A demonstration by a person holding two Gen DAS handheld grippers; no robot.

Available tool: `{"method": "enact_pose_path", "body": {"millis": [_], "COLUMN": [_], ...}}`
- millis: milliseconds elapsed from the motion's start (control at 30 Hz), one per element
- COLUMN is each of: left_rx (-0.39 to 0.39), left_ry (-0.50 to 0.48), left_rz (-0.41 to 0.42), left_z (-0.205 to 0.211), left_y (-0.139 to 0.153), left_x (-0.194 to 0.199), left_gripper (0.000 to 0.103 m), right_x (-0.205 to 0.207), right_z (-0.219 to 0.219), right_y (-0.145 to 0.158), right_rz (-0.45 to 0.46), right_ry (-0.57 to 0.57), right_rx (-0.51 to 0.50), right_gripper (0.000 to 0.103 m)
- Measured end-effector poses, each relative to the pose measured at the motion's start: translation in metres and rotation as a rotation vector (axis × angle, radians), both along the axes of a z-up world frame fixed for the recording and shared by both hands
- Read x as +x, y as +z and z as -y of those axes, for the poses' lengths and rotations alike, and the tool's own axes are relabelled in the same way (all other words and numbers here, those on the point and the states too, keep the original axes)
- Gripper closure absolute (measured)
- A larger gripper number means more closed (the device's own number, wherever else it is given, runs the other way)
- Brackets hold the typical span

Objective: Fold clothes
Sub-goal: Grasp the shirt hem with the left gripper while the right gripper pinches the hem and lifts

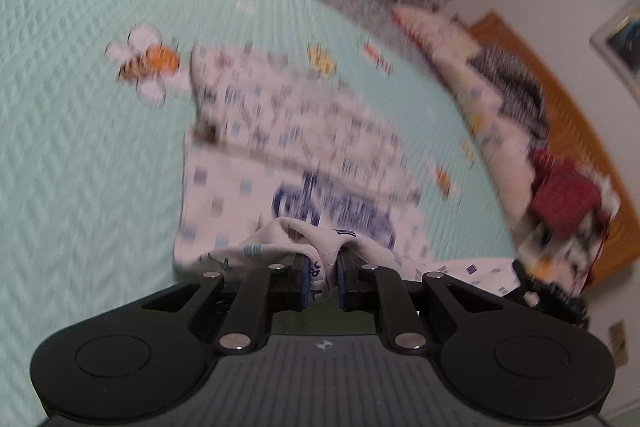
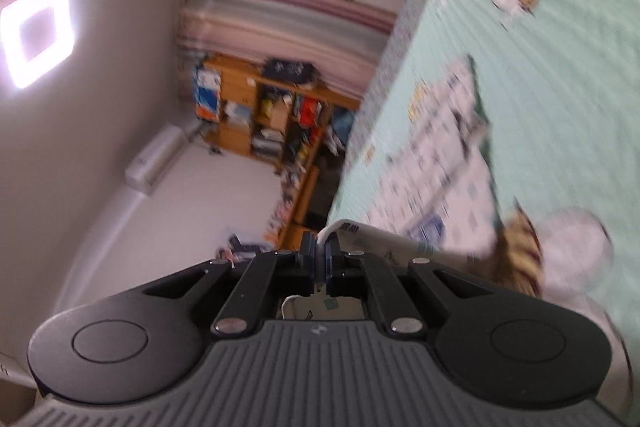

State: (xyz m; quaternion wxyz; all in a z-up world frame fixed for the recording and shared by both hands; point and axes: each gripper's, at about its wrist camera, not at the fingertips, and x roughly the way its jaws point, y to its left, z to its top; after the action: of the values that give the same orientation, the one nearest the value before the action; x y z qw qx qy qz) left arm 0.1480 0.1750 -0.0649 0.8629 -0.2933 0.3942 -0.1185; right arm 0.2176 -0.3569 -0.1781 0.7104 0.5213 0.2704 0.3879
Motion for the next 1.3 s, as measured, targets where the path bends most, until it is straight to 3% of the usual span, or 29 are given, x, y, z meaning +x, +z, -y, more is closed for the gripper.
{"method": "enact_pose_path", "body": {"millis": [133,300,500,667,733,833,900,933,1033,1100,1200,1300], "left_rx": [-0.007,0.037,0.09,0.084,0.076,0.062,0.033,0.024,0.016,0.016,-0.012,-0.009], "left_ry": [0.025,0.045,0.068,0.08,0.105,0.158,0.216,0.244,0.28,0.257,0.193,0.094], "left_rz": [0.035,0.033,-0.071,-0.155,-0.145,-0.126,-0.124,-0.12,-0.081,-0.047,0.02,0.046], "left_z": [-0.016,-0.025,-0.037,-0.048,-0.053,-0.063,-0.074,-0.079,-0.086,-0.084,-0.075,-0.05], "left_y": [0.013,0.014,-0.021,-0.058,-0.063,-0.067,-0.07,-0.07,-0.066,-0.059,-0.046,-0.04], "left_x": [0.046,0.117,0.2,0.24,0.247,0.256,0.258,0.257,0.243,0.229,0.211,0.209], "left_gripper": [0.089,0.089,0.089,0.086,0.082,0.073,0.071,0.071,0.071,0.071,0.061,0.032], "right_x": [0.047,0.115,0.189,0.216,0.223,0.229,0.233,0.234,0.235,0.231,0.219,0.21], "right_z": [-0.01,-0.026,-0.052,-0.062,-0.065,-0.064,-0.06,-0.058,-0.056,-0.06,-0.071,-0.089], "right_y": [0.01,0.005,-0.024,-0.052,-0.059,-0.07,-0.08,-0.083,-0.08,-0.07,-0.054,-0.044], "right_rz": [0.02,0.001,-0.125,-0.218,-0.246,-0.321,-0.378,-0.39,-0.321,-0.275,-0.211,-0.165], "right_ry": [-0.037,-0.083,-0.116,-0.13,-0.121,-0.155,-0.198,-0.221,-0.232,-0.189,-0.102,0.008], "right_rx": [0.014,0.04,0.007,-0.031,-0.022,-0.021,0.07,0.117,0.174,0.118,0.036,-0.012], "right_gripper": [0.097,0.097,0.097,0.097,0.097,0.089,0.069,0.065,0.054,0.053,0.053,0.052]}}
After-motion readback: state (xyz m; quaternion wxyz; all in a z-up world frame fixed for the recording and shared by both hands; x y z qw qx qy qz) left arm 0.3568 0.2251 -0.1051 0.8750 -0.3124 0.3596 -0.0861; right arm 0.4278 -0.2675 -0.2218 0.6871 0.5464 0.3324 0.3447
